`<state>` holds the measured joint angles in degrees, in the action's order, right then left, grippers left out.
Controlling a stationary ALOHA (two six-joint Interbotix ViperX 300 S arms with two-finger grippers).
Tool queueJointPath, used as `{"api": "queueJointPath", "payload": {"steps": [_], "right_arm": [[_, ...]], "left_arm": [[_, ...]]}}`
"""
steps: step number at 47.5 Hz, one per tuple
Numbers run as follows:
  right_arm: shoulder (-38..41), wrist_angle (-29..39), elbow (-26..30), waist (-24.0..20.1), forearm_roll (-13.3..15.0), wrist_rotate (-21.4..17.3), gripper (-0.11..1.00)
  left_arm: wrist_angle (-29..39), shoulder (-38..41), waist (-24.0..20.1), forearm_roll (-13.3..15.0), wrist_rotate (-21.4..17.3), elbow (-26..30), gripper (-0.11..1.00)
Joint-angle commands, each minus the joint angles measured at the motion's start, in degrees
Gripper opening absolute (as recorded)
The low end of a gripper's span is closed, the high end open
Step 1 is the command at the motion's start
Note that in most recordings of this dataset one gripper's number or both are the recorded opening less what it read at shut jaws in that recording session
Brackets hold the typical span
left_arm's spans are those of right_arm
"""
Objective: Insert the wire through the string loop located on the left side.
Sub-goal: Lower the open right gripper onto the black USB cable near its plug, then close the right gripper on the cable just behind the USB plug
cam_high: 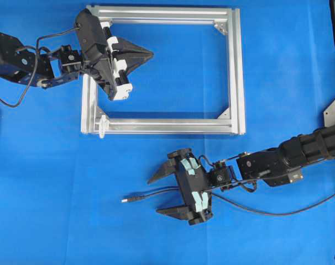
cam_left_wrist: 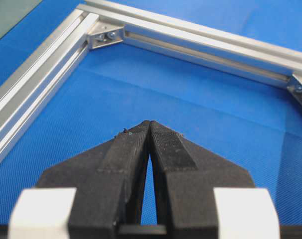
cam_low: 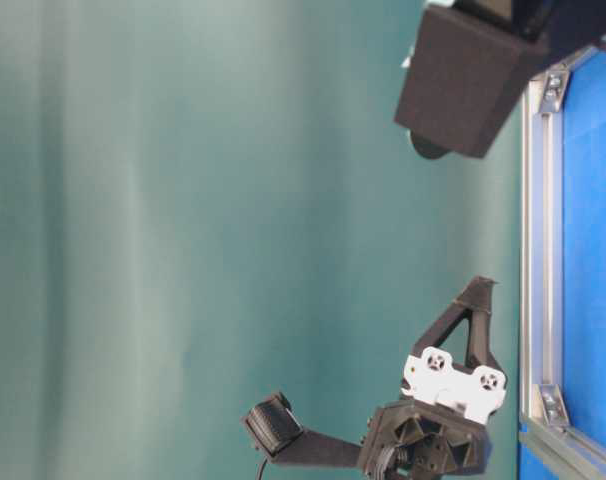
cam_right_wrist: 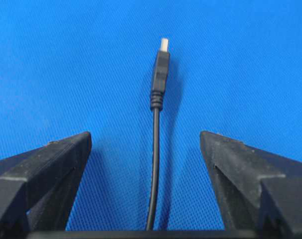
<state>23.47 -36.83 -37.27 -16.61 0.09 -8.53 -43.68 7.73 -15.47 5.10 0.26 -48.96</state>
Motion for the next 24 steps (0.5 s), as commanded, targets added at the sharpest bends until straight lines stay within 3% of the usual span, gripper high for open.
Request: {"api": "queueJointPath", "payload": {"steps": [1,8,12,24], "right_arm": [[-1.0,-0.3,0.9,-0.4,-0.2,0.0,0.89],[-1.0,-0.4,1.1,-0.4,-0.2,0.2,0.85],[-0.8,-0.2,1.5,-0.4,-0.2,0.4,0.77],[-0.8,0.2,1.2,0.6,-0.2,0.4,0.1]], "left_arm": [[-0.3,-1.8,0.1,-0.2,0.1,0.4,0.0],[-0.3,-1.8,0.1,-0.2,0.1,0.4,0.0],[-0.3,-1.8,0.1,-0.2,0.1,0.3,0.0],[-0.4,-2.0,0.1,-0.1,0.1,-0.2,0.0]]}}
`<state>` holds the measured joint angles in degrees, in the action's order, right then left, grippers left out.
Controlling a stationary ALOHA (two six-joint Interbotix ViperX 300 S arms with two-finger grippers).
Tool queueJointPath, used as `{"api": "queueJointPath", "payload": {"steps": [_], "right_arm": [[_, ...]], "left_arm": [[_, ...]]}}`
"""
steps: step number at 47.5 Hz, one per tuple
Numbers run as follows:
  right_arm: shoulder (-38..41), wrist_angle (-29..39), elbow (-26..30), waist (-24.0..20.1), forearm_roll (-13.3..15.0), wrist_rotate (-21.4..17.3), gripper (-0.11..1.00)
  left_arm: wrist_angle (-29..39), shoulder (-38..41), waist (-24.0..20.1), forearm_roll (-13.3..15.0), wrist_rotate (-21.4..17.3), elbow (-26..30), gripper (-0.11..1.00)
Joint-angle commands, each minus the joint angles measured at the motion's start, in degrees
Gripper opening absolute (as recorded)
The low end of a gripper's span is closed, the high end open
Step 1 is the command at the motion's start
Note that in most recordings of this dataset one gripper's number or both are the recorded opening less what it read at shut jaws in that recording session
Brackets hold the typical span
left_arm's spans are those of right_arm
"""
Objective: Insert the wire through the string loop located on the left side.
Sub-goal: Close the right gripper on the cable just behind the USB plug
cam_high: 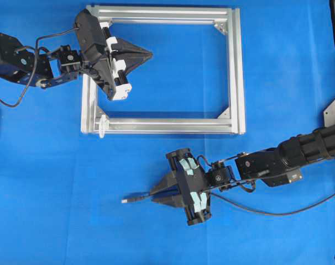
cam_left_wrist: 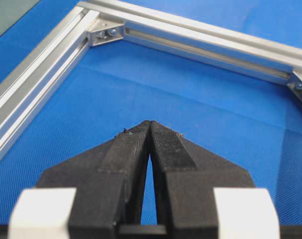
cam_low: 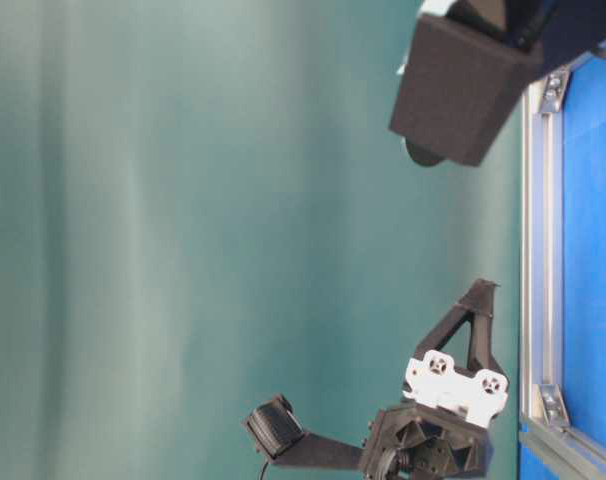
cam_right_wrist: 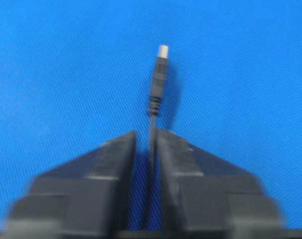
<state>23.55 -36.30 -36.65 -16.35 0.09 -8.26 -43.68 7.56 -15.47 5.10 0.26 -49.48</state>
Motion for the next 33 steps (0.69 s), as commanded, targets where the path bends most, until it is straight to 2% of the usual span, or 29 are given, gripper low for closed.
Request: {"api": "queueJointPath", "payload": {"steps": [1,4,23,33], "right_arm": [[-0.9,-0.4,0.7,0.4,-0.2,0.1,0.06],[-0.9,-0.4,0.8,0.4,-0.2,0.1,0.0],[-2.4,0.4,0.6,0.4,-0.1,-0.1,0.0],[-8.2,5.7,0.1,0.2,-0.1,0.0,0.0]], "left_arm": [[-0.3,-1.8,0.1,-0.2,0.2,0.4,0.0],[-0.3,-1.8,0.1,-0.2,0.2,0.3,0.0],[-0.3,-1.8,0.1,-0.2,0.2,0.2,0.0],[-0.3,-1.8,0.2,-0.2,0.2,0.2,0.0]]}}
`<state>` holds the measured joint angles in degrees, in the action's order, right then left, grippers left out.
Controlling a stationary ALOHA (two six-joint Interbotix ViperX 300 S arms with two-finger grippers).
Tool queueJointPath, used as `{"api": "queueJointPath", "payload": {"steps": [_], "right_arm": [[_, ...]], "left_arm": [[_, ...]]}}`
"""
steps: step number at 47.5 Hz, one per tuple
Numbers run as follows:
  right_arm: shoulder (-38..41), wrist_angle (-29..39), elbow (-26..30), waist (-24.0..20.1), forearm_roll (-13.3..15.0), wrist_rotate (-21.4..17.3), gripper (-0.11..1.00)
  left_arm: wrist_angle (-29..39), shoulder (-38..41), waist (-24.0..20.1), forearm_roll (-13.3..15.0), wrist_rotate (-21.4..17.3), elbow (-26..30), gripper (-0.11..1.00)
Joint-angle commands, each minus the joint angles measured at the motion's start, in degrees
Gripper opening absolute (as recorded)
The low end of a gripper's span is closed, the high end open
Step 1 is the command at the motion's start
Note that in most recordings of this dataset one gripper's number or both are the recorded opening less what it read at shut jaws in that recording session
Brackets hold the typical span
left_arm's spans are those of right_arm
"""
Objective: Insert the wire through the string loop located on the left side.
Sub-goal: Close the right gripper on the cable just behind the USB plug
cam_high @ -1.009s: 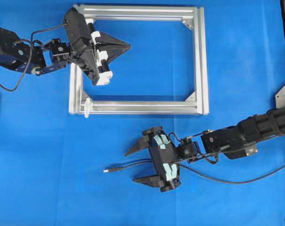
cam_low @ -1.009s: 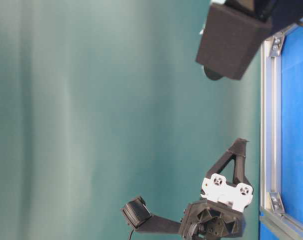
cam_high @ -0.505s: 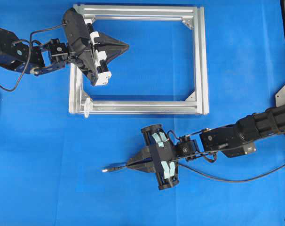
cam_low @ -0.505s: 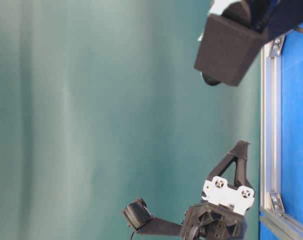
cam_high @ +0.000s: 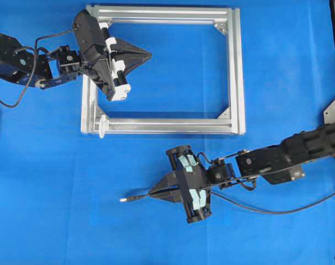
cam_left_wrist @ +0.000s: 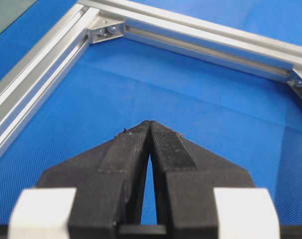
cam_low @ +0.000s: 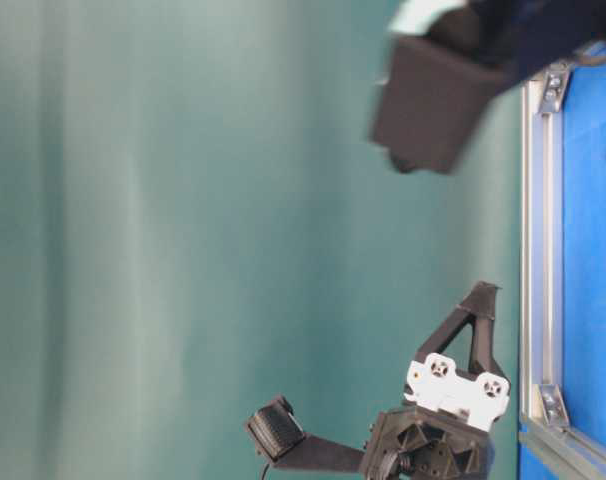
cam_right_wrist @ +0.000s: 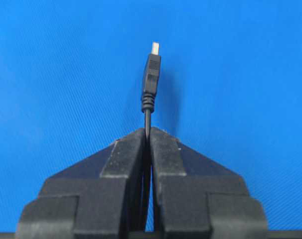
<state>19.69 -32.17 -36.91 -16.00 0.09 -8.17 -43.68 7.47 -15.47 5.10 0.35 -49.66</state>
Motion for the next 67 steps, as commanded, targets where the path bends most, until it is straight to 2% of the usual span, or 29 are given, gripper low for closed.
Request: {"api": "queueJointPath", "payload": {"steps": [1,13,67], "right_arm": [[-5.0,2.3,0.4,-0.2,-0.1,-0.1,0.0],[-10.5,7.4,0.1,-0.3,0.0,0.4,0.0],[-10.5,7.6,0.0,-0.4,0.0,0.4,0.0]], "left_arm": [[-0.3,-1.8,0.3,-0.2,0.1,0.4,0.0],[-0.3,-1.8,0.3,-0.2,0.1,0.4,0.0],[-0.3,-1.8,0.3,-0.2,0.1,0.4,0.0]]}}
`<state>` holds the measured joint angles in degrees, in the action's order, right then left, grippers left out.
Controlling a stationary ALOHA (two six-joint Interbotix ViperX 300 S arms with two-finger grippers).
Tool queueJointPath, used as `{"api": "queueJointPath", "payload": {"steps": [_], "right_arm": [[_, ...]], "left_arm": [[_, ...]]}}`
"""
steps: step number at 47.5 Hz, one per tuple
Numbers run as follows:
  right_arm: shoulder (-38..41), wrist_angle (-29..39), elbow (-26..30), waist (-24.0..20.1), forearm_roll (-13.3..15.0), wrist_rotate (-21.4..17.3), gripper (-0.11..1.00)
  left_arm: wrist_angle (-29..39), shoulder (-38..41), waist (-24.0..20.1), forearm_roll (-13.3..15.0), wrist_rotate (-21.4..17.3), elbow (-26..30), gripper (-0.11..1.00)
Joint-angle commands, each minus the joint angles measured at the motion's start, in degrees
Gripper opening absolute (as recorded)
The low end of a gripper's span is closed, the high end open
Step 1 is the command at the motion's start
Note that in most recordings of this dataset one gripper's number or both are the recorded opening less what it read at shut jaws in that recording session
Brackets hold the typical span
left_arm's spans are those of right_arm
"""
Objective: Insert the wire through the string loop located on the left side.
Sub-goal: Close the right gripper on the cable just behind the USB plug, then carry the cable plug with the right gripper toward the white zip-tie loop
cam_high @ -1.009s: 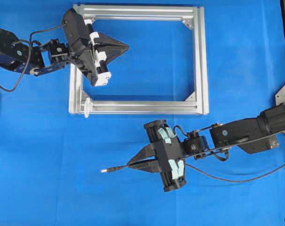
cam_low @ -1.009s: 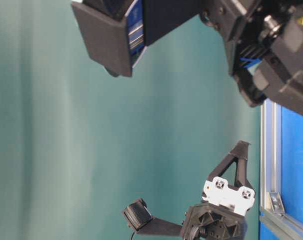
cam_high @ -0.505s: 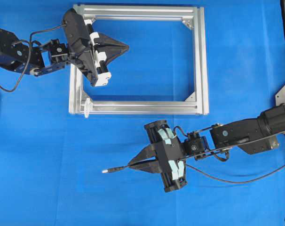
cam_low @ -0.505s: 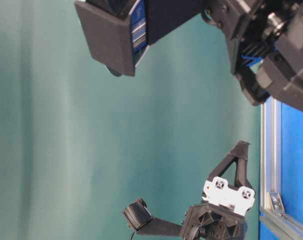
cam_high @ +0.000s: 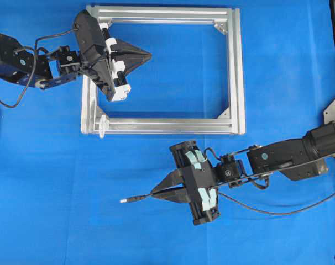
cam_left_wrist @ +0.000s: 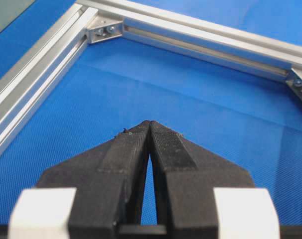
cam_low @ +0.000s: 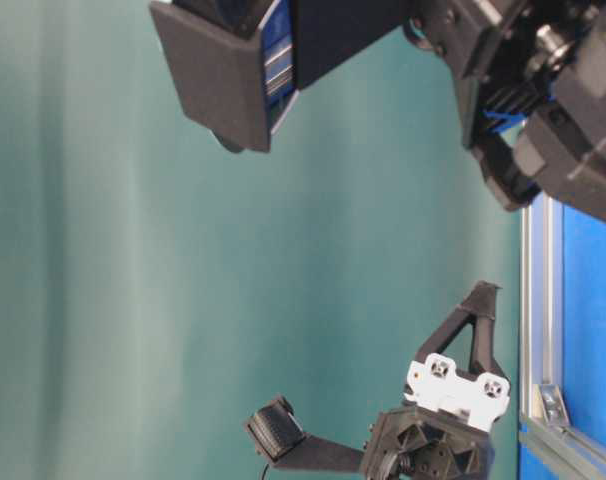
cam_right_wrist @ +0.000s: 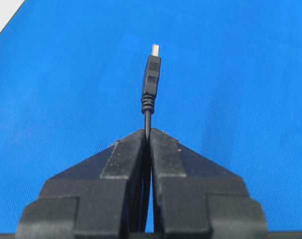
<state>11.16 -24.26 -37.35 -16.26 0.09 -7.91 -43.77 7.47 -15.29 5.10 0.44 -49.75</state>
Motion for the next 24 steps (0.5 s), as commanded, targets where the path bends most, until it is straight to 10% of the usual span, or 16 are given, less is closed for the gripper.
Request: {"api": "queueJointPath", "payload": {"steps": [1,24], "right_arm": [[-1.9,-0.3,0.4,-0.1,0.0,0.1,0.0],[-3.5,-0.7,-2.6,6.2,0.1,0.5,0.0]], "left_arm": [[-0.2,-1.8,0.2,-0.2,0.1,0.4,0.0],[-0.2,-1.8,0.4,-0.2,0.1,0.4,0.0]]}}
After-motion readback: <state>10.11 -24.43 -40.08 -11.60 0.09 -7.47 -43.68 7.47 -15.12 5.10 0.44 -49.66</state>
